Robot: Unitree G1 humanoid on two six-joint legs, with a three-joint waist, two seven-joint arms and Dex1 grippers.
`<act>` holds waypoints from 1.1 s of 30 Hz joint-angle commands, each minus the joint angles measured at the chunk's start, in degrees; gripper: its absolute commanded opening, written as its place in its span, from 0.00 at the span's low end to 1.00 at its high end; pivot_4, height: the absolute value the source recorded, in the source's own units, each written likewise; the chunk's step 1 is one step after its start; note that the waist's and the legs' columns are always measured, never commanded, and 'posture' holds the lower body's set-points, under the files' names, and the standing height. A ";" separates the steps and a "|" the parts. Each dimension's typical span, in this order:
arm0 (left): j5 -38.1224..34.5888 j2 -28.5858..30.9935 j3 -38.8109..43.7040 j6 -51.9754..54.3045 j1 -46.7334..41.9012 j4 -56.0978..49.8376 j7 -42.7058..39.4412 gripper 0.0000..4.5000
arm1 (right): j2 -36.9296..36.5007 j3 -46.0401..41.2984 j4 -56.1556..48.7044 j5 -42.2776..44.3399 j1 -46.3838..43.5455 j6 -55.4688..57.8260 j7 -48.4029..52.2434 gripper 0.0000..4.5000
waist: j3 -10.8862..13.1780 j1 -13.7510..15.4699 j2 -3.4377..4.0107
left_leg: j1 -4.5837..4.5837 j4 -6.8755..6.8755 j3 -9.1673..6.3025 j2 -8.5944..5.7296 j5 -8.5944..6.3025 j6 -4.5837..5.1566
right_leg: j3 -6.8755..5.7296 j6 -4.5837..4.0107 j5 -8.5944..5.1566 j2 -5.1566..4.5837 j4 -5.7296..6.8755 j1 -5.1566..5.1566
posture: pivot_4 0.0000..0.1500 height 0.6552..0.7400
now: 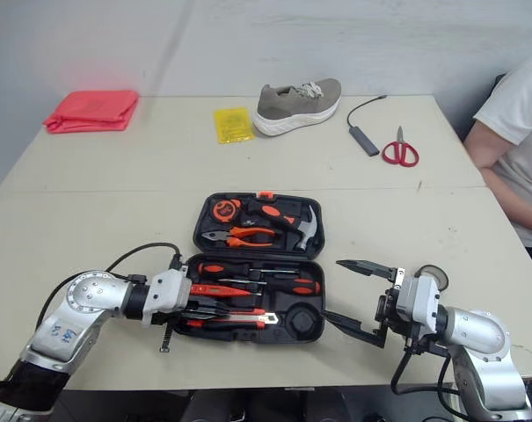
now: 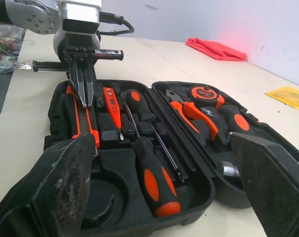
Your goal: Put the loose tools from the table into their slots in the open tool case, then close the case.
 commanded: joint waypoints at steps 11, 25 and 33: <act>10.03 1.48 -10.91 7.72 -0.38 4.51 4.94 0.02 | -0.40 -1.17 -1.26 -0.30 0.35 -0.27 -1.77 1.00 | -1.06 0.24 0.50 | 0.13 -0.02 0.02 -0.01 -0.03 0.02 | 0.03 -0.14 -0.08 0.03 -0.08 0.12 | 1.00 1.00; -7.50 -3.46 7.84 -9.65 2.07 1.51 5.92 0.02 | -1.57 -8.60 1.25 -0.70 1.58 -1.49 -5.44 1.00 | -0.62 0.24 -0.03 | -0.09 0.02 0.03 -0.06 -0.02 0.17 | 0.07 -0.65 -0.36 -0.11 -0.10 -0.01 | 1.00 1.00; -14.71 5.75 34.10 0.56 19.46 -1.04 8.85 0.50 | -2.82 -31.13 12.19 2.13 15.62 -4.62 -4.18 1.00 | -0.40 -0.04 -0.12 | -0.03 -0.31 0.02 -0.04 -0.08 0.29 | -0.05 0.06 -0.13 -0.09 -0.43 0.02 | 1.00 1.00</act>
